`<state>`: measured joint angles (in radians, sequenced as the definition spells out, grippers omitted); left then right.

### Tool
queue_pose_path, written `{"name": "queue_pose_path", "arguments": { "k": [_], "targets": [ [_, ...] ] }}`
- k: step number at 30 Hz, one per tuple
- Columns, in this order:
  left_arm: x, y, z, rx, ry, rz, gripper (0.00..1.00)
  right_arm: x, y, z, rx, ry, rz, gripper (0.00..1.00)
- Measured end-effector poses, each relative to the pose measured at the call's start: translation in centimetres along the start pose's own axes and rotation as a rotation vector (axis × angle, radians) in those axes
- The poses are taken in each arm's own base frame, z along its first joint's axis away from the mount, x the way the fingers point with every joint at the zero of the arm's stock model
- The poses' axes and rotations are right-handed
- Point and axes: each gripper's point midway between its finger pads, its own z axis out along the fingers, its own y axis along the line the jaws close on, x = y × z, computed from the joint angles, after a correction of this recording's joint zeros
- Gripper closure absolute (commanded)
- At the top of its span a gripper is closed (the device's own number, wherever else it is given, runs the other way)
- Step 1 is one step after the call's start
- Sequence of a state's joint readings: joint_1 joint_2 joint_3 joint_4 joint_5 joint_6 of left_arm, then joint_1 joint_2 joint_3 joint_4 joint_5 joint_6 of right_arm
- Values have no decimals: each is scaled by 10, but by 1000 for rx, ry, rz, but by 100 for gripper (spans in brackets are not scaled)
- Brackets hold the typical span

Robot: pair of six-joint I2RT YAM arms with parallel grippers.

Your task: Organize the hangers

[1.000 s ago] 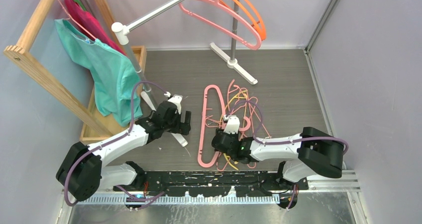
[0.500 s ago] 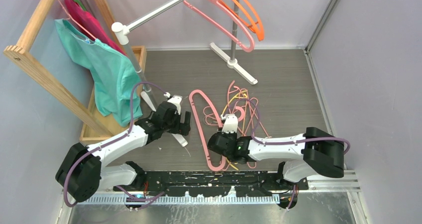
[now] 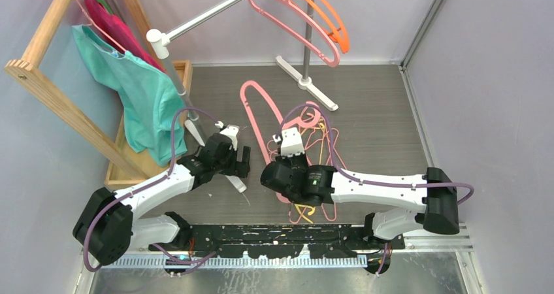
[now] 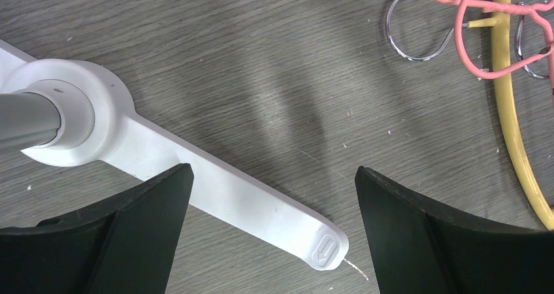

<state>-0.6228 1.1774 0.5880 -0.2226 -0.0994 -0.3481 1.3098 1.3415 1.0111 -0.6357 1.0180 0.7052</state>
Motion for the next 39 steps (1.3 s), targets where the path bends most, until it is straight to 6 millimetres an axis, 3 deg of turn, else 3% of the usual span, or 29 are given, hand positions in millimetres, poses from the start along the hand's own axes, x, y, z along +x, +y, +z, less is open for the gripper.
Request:
{"name": "queue_pose_path", "arguments": {
  "k": [4,12,14,18,23,32,39],
  "targets": [
    [0,0,0,1,1,0,2,-52,-10,-7,64,-127,-78,94],
    [0,-1,0,7,2,0,2,-149,-9,-13,115,-339,-231,94],
    [0,-1,-1,8,2,0,2,-186,-14,-9,138,-384,-209,94],
    [0,-2,-1,9,0,1,2,-238,-23,-1,169,-455,-162,93],
    [-4,-3,-1,12,-4,5,2,-289,-17,11,178,-532,-167,93],
    [-9,-5,2,16,-7,15,2,-327,11,52,162,-588,-267,91],
    [-9,-5,4,16,0,22,2,-352,16,83,179,-601,-313,88]
  ]
}}
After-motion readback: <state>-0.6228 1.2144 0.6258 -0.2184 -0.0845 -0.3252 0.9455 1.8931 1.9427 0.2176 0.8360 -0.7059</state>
